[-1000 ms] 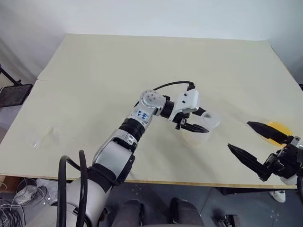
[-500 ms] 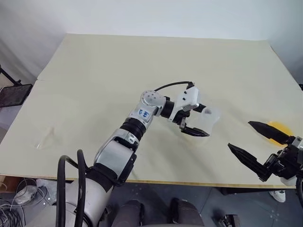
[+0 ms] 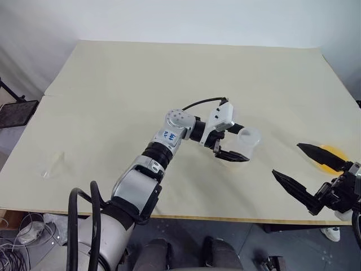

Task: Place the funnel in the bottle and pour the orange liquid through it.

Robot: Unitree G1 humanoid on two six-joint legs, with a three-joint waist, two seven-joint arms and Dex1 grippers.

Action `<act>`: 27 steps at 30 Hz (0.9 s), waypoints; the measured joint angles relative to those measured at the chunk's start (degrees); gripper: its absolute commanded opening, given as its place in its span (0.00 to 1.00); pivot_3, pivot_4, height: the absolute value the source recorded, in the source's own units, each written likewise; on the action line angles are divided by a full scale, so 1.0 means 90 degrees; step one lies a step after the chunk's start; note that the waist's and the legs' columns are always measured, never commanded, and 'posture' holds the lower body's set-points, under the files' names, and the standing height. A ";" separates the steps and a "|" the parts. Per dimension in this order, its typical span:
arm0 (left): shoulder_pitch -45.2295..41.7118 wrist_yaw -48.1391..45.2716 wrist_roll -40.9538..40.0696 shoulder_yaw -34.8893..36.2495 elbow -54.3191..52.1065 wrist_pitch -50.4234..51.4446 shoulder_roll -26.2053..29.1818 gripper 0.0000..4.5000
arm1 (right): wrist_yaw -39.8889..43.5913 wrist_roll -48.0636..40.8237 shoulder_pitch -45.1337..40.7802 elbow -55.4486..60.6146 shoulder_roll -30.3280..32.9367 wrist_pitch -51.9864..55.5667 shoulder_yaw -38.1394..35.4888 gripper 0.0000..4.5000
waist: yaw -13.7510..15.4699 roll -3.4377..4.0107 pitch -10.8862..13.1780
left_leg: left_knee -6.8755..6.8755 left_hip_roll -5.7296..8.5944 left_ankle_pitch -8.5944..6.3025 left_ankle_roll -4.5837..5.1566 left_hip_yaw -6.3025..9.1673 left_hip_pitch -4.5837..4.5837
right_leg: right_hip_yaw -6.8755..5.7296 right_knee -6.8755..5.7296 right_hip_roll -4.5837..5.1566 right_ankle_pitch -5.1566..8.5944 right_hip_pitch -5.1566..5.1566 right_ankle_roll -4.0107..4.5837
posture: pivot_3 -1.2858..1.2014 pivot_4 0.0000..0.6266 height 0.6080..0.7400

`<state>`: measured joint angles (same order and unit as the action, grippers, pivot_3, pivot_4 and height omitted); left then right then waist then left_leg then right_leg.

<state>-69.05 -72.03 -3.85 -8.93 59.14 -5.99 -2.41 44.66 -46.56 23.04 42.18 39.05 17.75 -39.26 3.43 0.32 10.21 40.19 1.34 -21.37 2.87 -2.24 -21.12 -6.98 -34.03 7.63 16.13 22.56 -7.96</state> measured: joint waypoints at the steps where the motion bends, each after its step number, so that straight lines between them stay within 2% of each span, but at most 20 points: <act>1: 0.0000 0.0025 -0.0007 0.0008 0.0000 0.0041 0.0002 1.00 | 0.0000 0.0000 -0.0004 0.0000 0.0000 0.0000 0.0000 1.00 | 0.0000 0.0000 0.0000 | 0.0000 0.0000 0.0000 0.0000 0.0000 0.0000 | 0.0000 0.0000 0.0000 0.0000 0.0000 0.0000 | 0.52 0.24 1.00; 27: -0.0007 0.0376 -0.0065 0.0426 0.0000 0.0701 0.0116 1.00 | -0.0049 0.0005 -0.0105 -0.0020 0.0010 0.0003 -0.0007 1.00 | -0.0013 0.0000 0.0000 | 0.0000 0.0000 0.0000 0.0000 -0.0002 0.0001 | 0.0000 -0.0002 0.0000 0.0000 0.0000 0.0000 | 0.52 0.24 1.00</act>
<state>-69.12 -68.65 -4.43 -5.09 59.14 0.31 -1.37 44.22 -46.52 22.09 42.00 39.14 17.78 -39.33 3.32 0.32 10.21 40.19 1.35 -21.37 2.86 -2.26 -21.11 -6.98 -34.05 7.63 16.13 22.56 -7.96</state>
